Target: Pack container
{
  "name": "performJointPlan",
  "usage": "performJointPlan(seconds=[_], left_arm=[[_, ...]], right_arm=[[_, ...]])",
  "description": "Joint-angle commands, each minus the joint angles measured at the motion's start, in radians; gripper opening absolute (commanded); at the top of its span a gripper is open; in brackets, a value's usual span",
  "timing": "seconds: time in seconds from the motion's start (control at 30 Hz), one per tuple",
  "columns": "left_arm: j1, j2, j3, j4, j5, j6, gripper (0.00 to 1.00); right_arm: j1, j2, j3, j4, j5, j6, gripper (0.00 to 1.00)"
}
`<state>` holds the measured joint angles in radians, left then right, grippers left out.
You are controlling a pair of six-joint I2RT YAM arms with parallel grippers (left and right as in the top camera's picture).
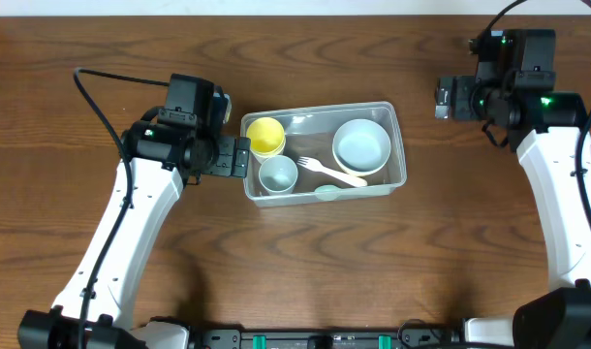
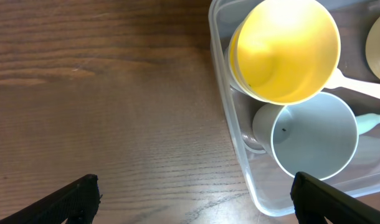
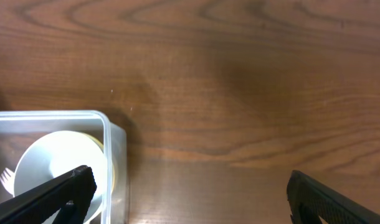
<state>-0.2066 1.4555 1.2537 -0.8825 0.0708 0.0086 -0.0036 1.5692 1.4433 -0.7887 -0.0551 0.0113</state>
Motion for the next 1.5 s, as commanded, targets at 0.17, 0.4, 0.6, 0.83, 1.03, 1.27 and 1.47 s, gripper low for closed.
performJointPlan(seconds=[0.17,0.4,0.6,0.83,1.03,1.27,1.47], left_arm=[[0.021,-0.175,0.009,-0.012,-0.019,0.014,0.98],[0.021,-0.392,-0.038,-0.042,-0.02,-0.005,0.98],[0.021,-0.631,-0.177,-0.035,-0.02,-0.024,0.98],[0.021,-0.933,-0.38,-0.046,-0.118,-0.136,0.98],[0.021,-1.049,-0.443,-0.039,-0.15,-0.214,0.98],[0.021,-1.044,-0.443,-0.037,-0.15,-0.214,0.98],[0.021,-1.044,-0.443,-0.037,-0.15,-0.214,0.98]], right_arm=[[-0.002,-0.107,0.001,-0.065,-0.012,0.003,0.99],[-0.002,-0.321,-0.085,-0.079,0.035,0.08,0.99],[0.034,-0.591,-0.341,-0.029,0.135,0.103,0.99],[0.111,-0.955,-0.599,-0.045,0.172,0.222,0.99],[0.122,-1.168,-0.713,-0.045,0.239,0.22,0.99],[0.122,-1.19,-0.717,-0.06,0.22,0.22,0.99],[0.122,-1.19,-0.717,-0.129,0.22,0.22,0.99]])
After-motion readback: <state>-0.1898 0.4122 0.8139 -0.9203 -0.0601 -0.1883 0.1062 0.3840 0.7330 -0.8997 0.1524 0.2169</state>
